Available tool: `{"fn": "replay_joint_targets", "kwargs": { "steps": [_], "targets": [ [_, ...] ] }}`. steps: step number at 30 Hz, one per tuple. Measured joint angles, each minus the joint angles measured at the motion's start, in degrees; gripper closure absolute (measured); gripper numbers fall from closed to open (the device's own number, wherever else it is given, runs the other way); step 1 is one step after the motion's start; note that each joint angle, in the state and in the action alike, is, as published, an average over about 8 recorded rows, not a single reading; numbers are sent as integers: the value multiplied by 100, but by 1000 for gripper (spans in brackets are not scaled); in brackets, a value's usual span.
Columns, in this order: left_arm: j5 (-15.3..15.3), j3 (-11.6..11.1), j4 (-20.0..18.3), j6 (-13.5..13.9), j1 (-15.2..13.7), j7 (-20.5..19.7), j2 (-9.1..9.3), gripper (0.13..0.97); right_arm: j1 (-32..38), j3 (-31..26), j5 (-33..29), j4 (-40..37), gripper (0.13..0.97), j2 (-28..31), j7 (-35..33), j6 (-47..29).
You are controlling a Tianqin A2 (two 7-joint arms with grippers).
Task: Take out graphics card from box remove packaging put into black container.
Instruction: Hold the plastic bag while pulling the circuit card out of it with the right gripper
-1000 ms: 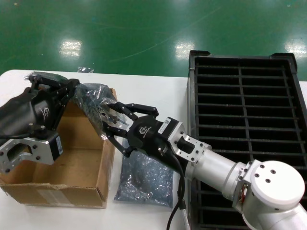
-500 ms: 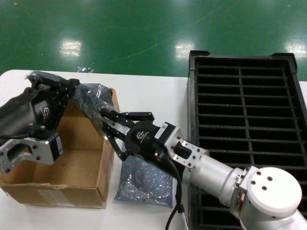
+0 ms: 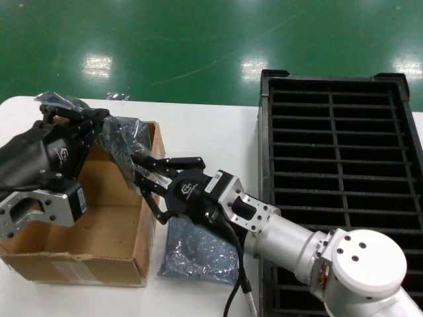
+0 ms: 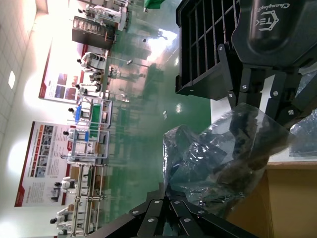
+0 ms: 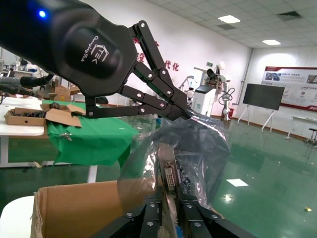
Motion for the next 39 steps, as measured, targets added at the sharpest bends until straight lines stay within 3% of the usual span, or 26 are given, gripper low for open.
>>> {"fn": "replay_joint_targets", "kwargs": {
  "steps": [5, 13, 25, 39],
  "targets": [
    [0, 0, 0, 0, 0, 0, 0, 958, 17, 2, 2, 0, 889, -13, -5, 0],
    [0, 0, 0, 0, 0, 0, 0, 958, 4, -5, -27, 8, 785, -58, 23, 91],
    [0, 0, 0, 0, 0, 0, 0, 958, 124, -139, -41, -222, 756, -195, 263, 443],
    [0, 0, 0, 0, 0, 0, 0, 958, 143, -205, 21, -208, 872, -146, 374, 637]
  ]
}}
